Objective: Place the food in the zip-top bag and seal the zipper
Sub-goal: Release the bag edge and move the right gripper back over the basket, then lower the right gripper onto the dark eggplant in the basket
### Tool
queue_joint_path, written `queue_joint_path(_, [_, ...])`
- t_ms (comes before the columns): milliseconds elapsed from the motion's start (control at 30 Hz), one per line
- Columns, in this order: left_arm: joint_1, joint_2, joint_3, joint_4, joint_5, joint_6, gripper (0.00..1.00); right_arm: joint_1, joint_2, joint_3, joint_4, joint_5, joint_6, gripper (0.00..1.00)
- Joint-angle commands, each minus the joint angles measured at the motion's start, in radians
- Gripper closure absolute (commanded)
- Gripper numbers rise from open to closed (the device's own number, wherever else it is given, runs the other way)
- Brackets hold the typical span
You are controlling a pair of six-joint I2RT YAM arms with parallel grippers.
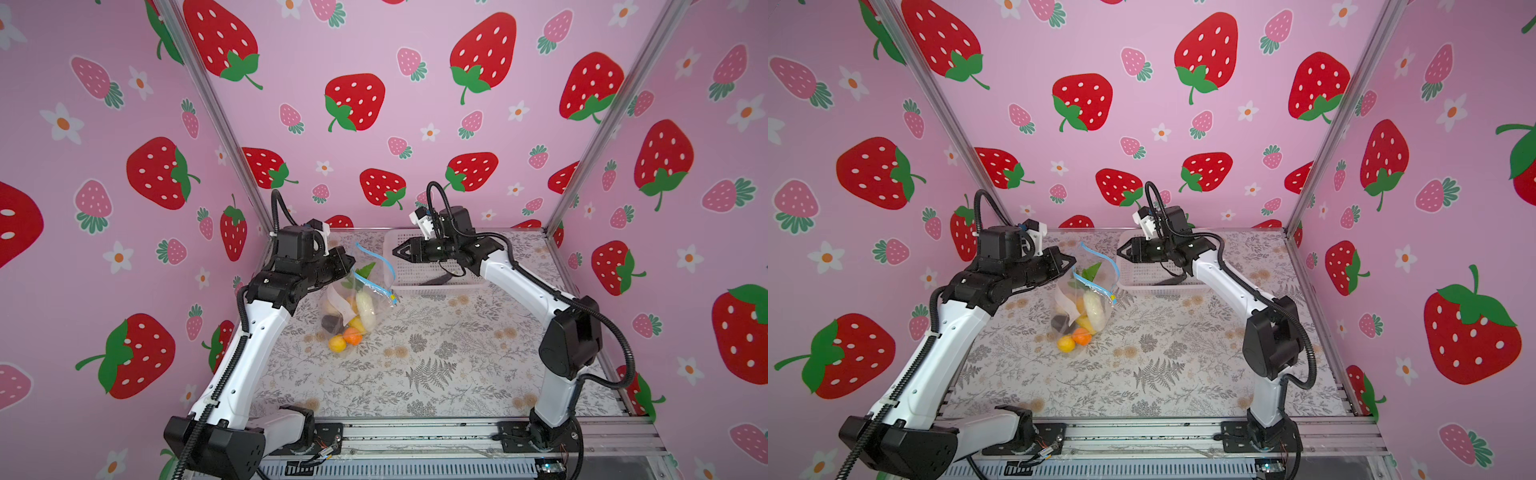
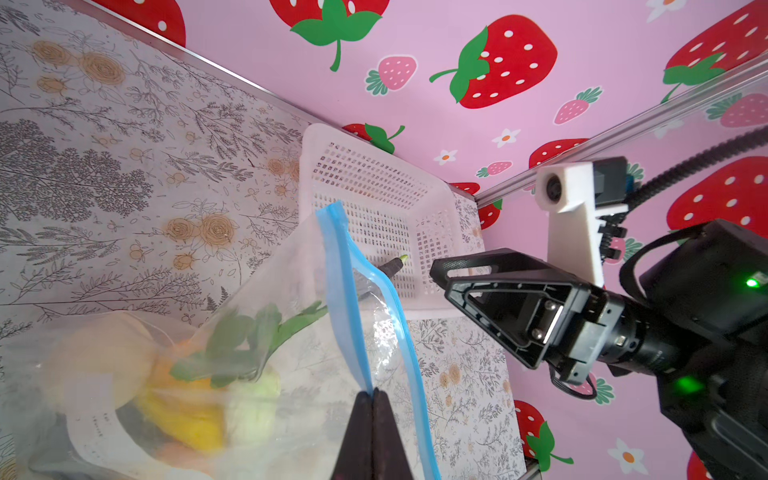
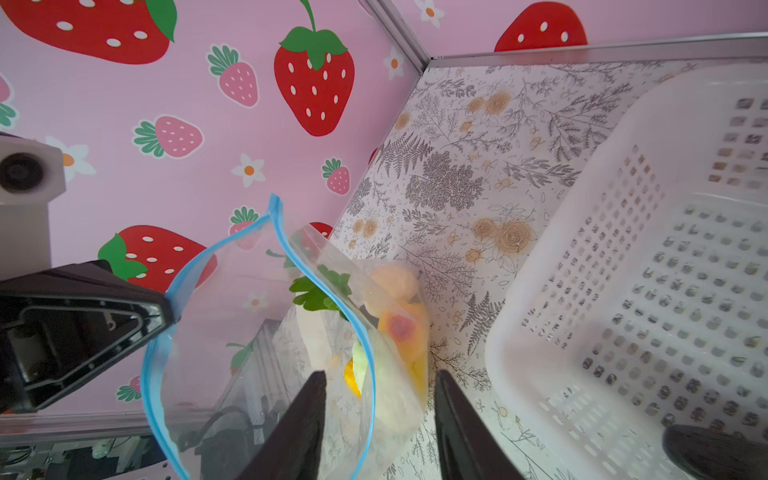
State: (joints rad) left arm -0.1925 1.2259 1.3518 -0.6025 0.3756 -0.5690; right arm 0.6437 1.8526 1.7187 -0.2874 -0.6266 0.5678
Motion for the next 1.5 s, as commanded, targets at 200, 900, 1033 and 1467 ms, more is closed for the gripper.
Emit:
queue_joint_path(200, [-0.017,0.0,-0.019,0.056,0.064,-0.006,1.0,-0.094,-0.042,0.022,-0.193,0.18,-0.155,0.54])
queue_joint_path(900, [-0.056,0.023,-0.03,0.08,0.09,-0.017,1.0,-0.274,0.174,0.016,-0.315,0.314,-0.188,0.52])
queue_joint_path(1033, [-0.057,0.026,-0.023,0.075,0.089,-0.012,1.0,-0.297,0.222,0.01,-0.309,0.28,-0.185,0.56])
queue_joint_path(1467, [-0.059,0.032,-0.021,0.076,0.085,-0.012,1.0,-0.317,0.286,-0.005,-0.298,0.243,-0.178,0.5])
